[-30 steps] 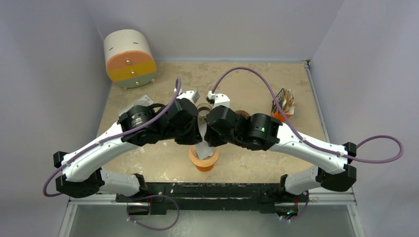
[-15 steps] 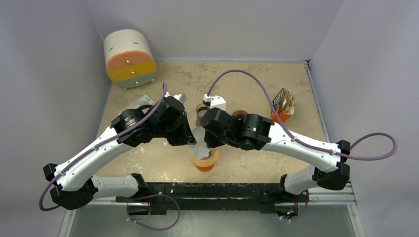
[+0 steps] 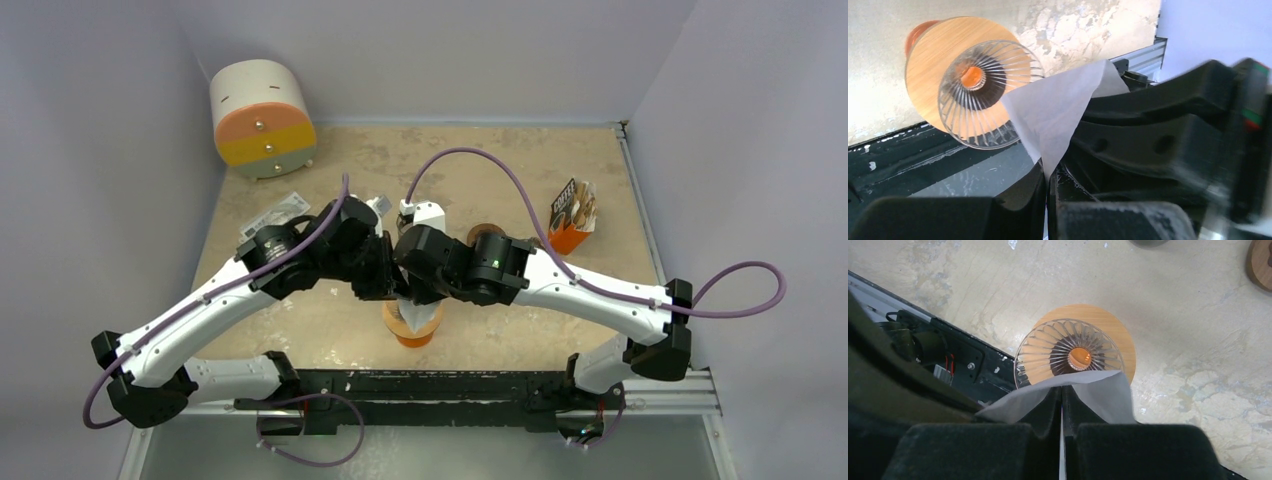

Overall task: Place the coffee filter in the dripper
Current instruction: Place the coffee filter in the coffee dripper.

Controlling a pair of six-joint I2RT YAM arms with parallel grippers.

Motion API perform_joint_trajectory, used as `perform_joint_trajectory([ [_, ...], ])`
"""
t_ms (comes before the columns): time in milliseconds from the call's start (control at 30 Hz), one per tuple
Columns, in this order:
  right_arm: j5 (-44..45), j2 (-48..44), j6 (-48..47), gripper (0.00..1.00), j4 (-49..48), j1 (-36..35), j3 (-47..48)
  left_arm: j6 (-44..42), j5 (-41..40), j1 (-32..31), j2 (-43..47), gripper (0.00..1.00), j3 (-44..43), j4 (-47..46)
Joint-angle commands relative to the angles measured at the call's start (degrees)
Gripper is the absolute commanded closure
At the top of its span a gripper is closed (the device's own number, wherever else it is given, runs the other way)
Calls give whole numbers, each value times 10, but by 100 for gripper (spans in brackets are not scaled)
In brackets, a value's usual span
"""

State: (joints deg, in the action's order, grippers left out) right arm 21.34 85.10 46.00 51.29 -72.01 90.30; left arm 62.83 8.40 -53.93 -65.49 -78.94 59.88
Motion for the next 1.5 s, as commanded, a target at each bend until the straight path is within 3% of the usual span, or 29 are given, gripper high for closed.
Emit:
perform_joint_trajectory([
  [0,5,-5,-6,100,20,-3,3,16,17,13,24,100,34,-30],
  [1000,-33,40,45,100,-10,-2,-50,21,-2,31,75,100,146,-99],
  [1467,-30,61,34,100,4,-2,-38,0,-32,31,83,71,130,-54],
])
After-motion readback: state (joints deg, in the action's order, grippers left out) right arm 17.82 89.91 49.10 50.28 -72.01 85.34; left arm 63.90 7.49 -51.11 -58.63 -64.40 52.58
